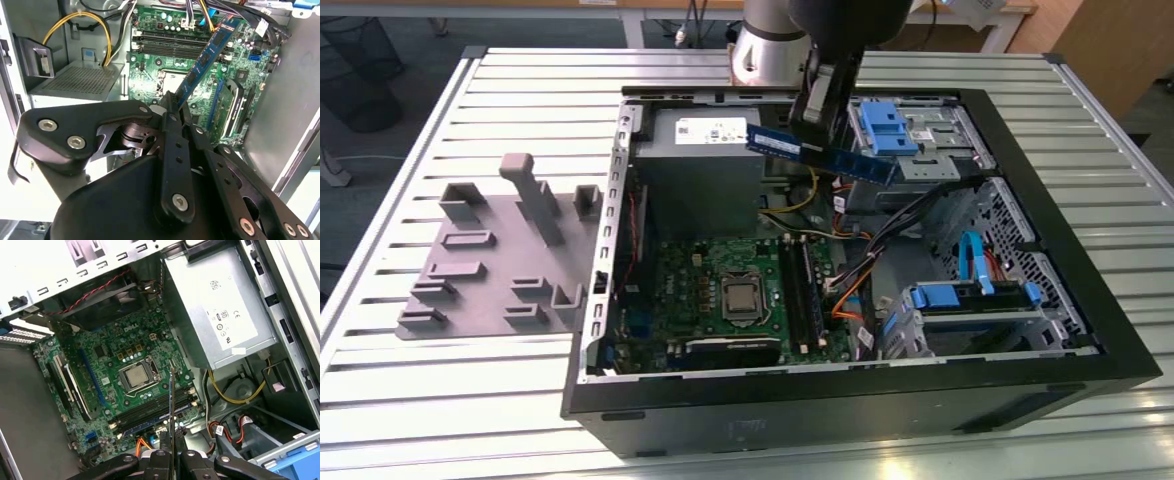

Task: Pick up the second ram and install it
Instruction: 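Insert the second ram into the second slot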

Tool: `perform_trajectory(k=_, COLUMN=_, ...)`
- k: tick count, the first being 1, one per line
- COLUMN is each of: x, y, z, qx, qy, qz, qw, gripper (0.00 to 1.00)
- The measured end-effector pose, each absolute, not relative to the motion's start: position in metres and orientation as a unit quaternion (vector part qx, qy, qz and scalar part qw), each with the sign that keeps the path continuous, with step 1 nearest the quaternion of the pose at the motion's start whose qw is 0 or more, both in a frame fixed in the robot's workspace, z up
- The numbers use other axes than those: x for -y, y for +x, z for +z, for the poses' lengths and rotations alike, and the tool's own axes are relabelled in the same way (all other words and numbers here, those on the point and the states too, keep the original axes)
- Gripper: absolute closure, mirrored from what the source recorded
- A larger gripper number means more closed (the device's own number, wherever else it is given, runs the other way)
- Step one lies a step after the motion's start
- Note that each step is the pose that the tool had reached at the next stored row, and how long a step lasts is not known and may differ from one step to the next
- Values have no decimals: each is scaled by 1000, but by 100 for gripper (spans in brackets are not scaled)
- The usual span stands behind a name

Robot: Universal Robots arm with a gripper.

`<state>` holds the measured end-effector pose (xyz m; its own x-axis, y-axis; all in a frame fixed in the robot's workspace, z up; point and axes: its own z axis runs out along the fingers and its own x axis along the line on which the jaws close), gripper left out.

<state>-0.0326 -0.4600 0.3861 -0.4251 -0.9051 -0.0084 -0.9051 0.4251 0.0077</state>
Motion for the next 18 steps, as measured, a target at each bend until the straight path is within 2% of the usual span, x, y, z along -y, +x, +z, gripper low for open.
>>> perform_trajectory(k=18, x=460, y=-33, z=385, qx=-875, qy=-484, qz=5, qw=2, gripper=86)
